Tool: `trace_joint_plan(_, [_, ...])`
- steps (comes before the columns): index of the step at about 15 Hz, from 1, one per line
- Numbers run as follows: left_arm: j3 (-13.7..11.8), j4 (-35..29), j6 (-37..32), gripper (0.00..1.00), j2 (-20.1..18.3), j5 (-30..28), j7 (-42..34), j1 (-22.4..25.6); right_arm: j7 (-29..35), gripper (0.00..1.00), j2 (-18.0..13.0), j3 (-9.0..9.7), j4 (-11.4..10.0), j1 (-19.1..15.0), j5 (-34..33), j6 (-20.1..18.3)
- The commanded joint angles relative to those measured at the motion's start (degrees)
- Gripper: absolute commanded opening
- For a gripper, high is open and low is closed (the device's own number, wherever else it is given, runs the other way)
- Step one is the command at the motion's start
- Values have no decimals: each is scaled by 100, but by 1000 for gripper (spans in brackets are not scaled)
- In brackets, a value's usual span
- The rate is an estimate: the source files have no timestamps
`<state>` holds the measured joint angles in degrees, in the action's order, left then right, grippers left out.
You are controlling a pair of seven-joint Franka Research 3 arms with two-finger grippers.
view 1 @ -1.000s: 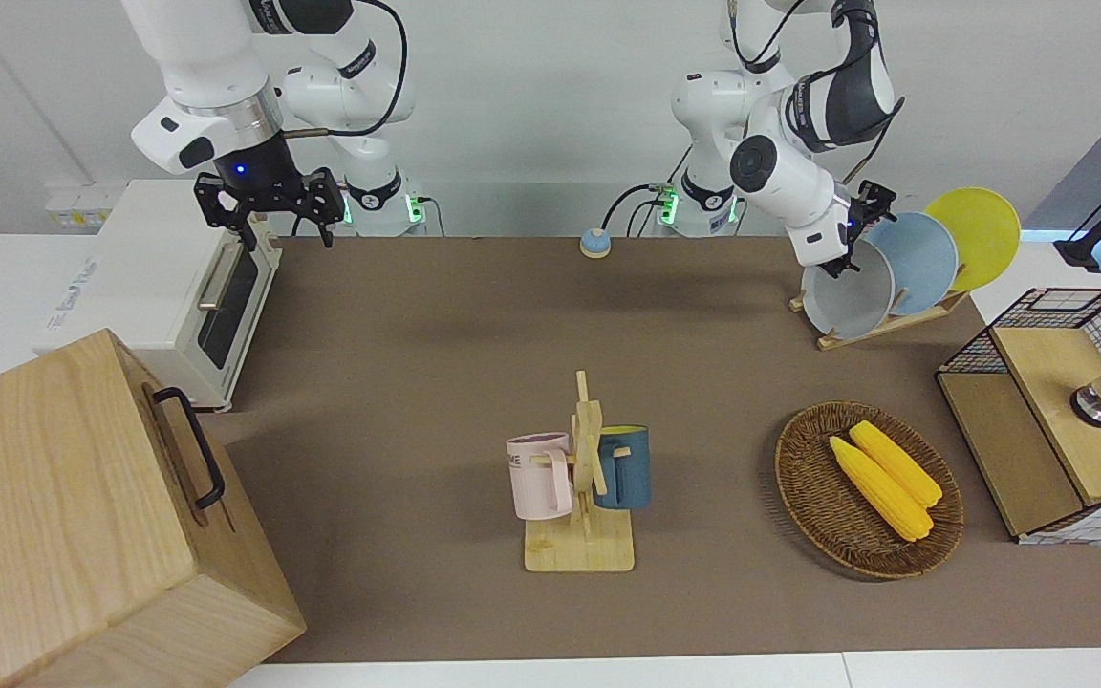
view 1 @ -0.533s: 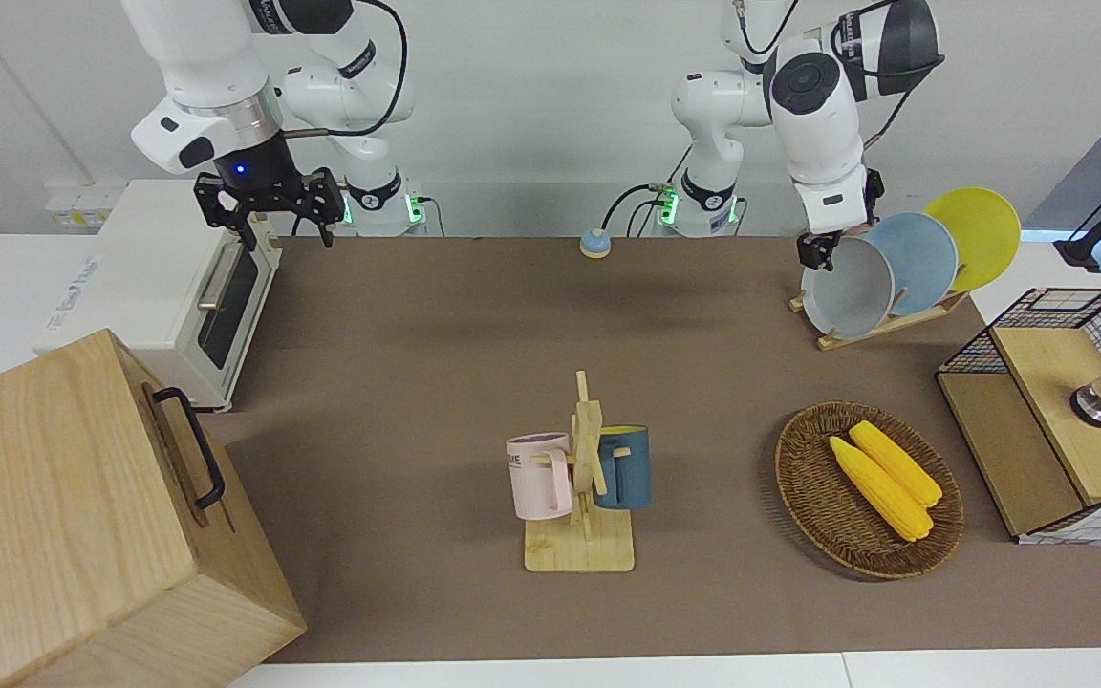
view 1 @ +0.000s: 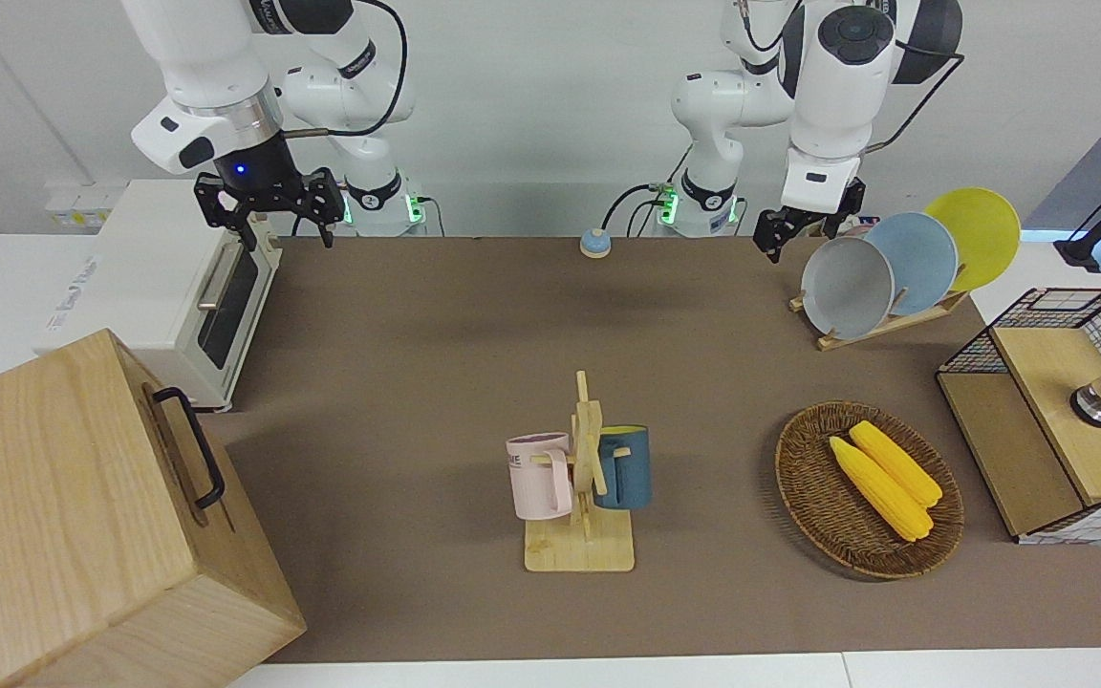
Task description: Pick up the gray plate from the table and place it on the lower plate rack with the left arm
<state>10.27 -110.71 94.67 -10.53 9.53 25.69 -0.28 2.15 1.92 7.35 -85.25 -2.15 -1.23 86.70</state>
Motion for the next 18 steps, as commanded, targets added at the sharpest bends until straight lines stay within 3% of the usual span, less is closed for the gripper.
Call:
trace_joint_plan(1, [-51, 199, 7, 1000, 69, -433, -1010, 19, 75, 983, 54, 118, 123, -119, -17, -92])
trace_joint_plan(2, [-199, 199, 294, 1000, 51, -939, -1439, 19, 75, 983, 54, 118, 123, -127, -17, -92])
trace_joint_plan(4, [-341, 190, 411, 1000, 25, -1329, -2738, 19, 75, 983, 54, 118, 114, -127, -17, -92])
trace_joint_plan(5, [-368, 190, 446, 1000, 16, -1540, -2962, -7, 75, 983, 54, 118, 114, -127, -17, -92])
trace_joint_plan(14, [-271, 199, 447, 1000, -11, -1393, -2894, -60, 75, 983, 54, 118, 114, -127, -17, -92])
trace_joint_plan(16, [-97, 199, 438, 1000, -46, -929, -2807, -52, 75, 983, 54, 118, 123, -119, -17, -92])
trace_joint_plan(18, [-51, 190, 421, 1000, -46, -848, -2666, -43, 75, 983, 54, 118, 123, -127, -17, -92])
